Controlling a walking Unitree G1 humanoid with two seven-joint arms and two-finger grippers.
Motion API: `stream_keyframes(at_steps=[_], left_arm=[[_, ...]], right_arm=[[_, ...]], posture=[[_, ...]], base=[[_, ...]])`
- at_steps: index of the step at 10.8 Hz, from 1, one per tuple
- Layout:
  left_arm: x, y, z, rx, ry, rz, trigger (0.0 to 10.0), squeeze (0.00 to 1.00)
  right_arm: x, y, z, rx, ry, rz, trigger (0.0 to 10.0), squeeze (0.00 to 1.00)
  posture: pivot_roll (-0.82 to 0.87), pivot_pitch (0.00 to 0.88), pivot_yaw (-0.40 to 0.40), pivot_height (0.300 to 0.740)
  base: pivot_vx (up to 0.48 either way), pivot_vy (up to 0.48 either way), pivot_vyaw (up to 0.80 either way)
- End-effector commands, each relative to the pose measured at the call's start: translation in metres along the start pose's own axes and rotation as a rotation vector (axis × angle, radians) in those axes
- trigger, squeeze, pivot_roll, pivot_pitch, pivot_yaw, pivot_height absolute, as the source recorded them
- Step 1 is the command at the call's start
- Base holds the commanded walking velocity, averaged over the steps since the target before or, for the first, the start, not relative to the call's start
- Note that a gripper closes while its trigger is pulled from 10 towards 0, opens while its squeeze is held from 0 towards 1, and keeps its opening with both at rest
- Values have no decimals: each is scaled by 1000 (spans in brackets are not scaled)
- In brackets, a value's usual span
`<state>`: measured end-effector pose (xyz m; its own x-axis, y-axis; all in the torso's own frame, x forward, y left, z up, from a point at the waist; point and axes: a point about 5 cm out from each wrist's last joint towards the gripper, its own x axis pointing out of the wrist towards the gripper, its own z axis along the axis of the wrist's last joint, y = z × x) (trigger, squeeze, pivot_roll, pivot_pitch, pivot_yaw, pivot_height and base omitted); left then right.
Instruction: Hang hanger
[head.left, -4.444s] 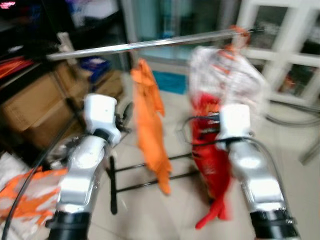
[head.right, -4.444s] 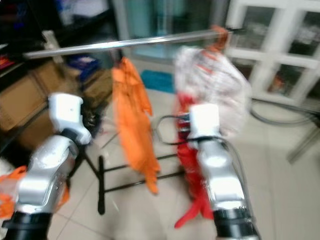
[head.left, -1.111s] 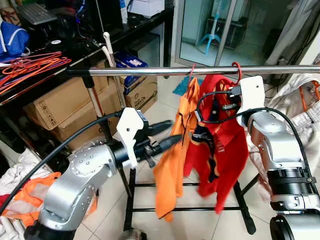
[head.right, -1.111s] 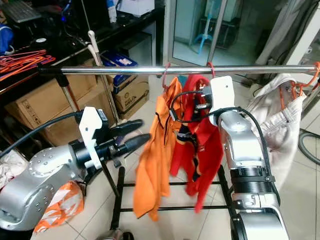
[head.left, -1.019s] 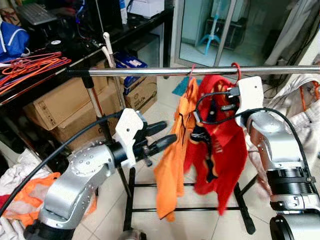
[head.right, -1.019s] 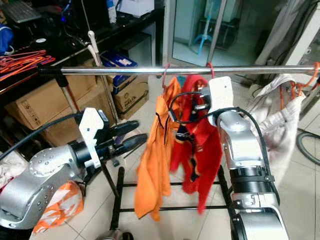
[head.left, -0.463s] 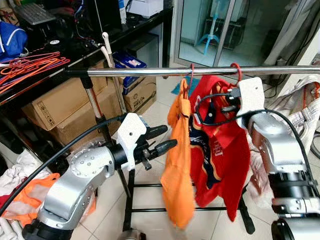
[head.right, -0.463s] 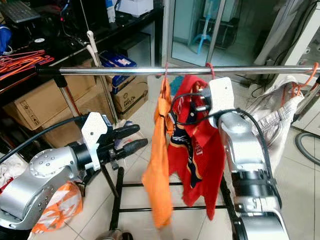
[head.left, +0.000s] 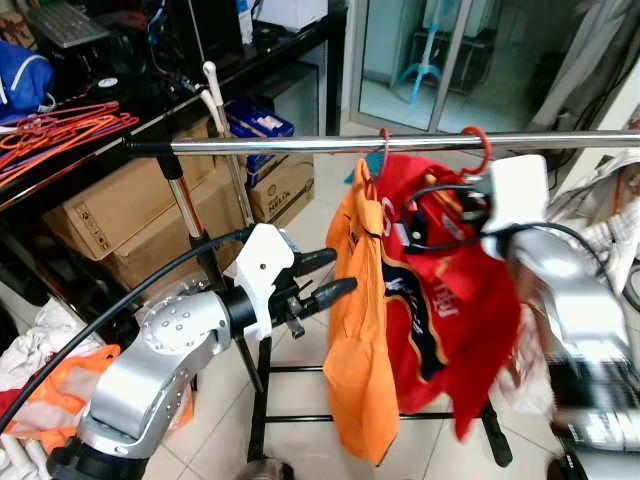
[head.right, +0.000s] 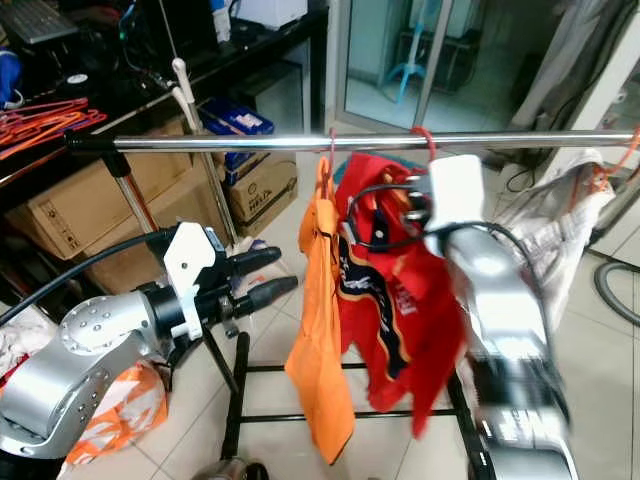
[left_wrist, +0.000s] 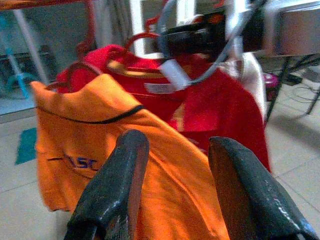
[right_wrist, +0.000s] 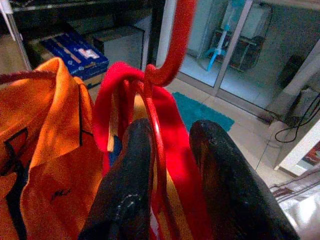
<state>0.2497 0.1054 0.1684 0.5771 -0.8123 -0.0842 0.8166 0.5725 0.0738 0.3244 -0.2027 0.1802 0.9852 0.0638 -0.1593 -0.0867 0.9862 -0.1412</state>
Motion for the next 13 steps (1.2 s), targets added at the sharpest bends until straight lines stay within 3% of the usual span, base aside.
stream_keyframes(at_steps=[1, 2, 3, 4, 6, 7, 10, 12, 13], left_arm=[[-3, 11, -2, 10, 8, 130, 10000, 0], [-5, 21, -6, -33, 33, 261, 10000, 0], [-12, 27, -6, -51, 21, 357, 10000, 0], [-19, 30, -6, -15, 66, 418, 10000, 0], [-22, 30, -5, 7, 27, 467, 10000, 0], [-19, 30, -6, 22, 30, 499, 10000, 0], [-1, 35, 11, 20, -52, 549, 10000, 0], [-1, 41, 14, -32, -107, 629, 10000, 0], [-1, 41, 15, -14, -104, 637, 10000, 0]], right_arm=[[-13, -8, 17, 17, -63, 11, 10000, 0], [-23, -12, 23, 15, -74, 29, 10000, 0], [-43, -16, 24, 16, -54, 82, 10000, 0], [-75, -12, 33, 69, -176, 215, 10000, 0], [-100, -10, 31, 126, -237, 292, 10000, 0], [-101, -9, 28, 114, -235, 271, 10000, 0], [-78, 6, 8, 239, -223, 61, 10000, 0], [-73, 12, 10, 131, -250, 1, 10000, 0], [-72, 13, 11, 100, -261, -7, 10000, 0]], posture=[[-1, 20, 78, 740], [-8, 35, 92, 740], [-8, 37, 95, 740], [-8, 41, 94, 740], [-27, 62, 94, 740], [-27, 62, 94, 740], [-23, 47, 79, 740], [-13, 46, 69, 740], [-12, 48, 67, 740]], base=[[0, 0, 0], [0, 0, 0], [0, 0, 0], [0, 0, 0], [0, 0, 0], [0, 0, 0], [-179, 0, 0], [0, 0, 0], [0, 0, 0]])
